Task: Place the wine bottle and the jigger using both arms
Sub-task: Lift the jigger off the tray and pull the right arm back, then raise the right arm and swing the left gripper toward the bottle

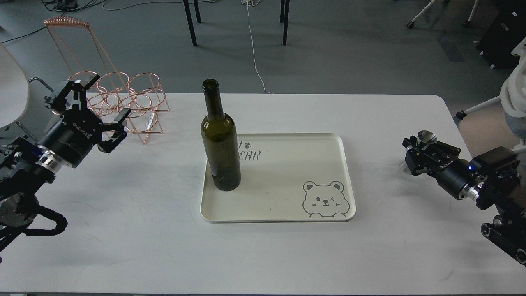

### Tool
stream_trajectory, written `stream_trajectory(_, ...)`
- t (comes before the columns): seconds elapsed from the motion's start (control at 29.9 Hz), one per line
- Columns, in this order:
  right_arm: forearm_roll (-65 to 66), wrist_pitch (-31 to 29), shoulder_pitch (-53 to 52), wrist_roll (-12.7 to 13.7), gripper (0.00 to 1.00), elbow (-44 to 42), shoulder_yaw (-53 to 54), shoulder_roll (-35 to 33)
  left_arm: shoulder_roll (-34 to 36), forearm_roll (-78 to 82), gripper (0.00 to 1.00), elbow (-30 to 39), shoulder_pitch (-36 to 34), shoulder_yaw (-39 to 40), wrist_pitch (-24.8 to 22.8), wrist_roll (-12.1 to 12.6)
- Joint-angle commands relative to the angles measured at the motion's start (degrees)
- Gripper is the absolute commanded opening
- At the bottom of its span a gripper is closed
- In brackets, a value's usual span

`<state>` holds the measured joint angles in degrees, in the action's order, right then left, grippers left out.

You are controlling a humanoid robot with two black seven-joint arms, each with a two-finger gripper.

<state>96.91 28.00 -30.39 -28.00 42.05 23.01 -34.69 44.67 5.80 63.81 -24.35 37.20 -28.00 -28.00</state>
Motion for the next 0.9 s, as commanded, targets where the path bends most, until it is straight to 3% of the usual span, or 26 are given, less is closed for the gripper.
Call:
stream_trajectory(0.0, -1.11, 0.0, 0.07, 0.0, 0.22, -2.23, -0.07, 1.28, 0.06, 0.0, 0.99, 0.0, 0.0, 0.07, 0.0, 0.0)
stream_trajectory(0.47, -1.2, 0.0, 0.69, 0.0, 0.41, -3.38, -0.16, 1.81, 0.15, 0.52, 0.99, 0.08, 0.0, 0.07, 0.0, 0.0)
stream_trajectory(0.7, -1.29, 0.0, 1.48, 0.0, 0.73, -2.76, -0.16, 1.38, 0.33, 0.61, 0.99, 0.52, 0.0, 0.07, 0.0, 0.0)
stream_trajectory(0.87, -1.73, 0.0, 3.5, 0.0, 0.86, -0.75, -0.16, -2.3, 0.33, 0.61, 0.99, 0.87, 0.0, 0.07, 0.0, 0.0)
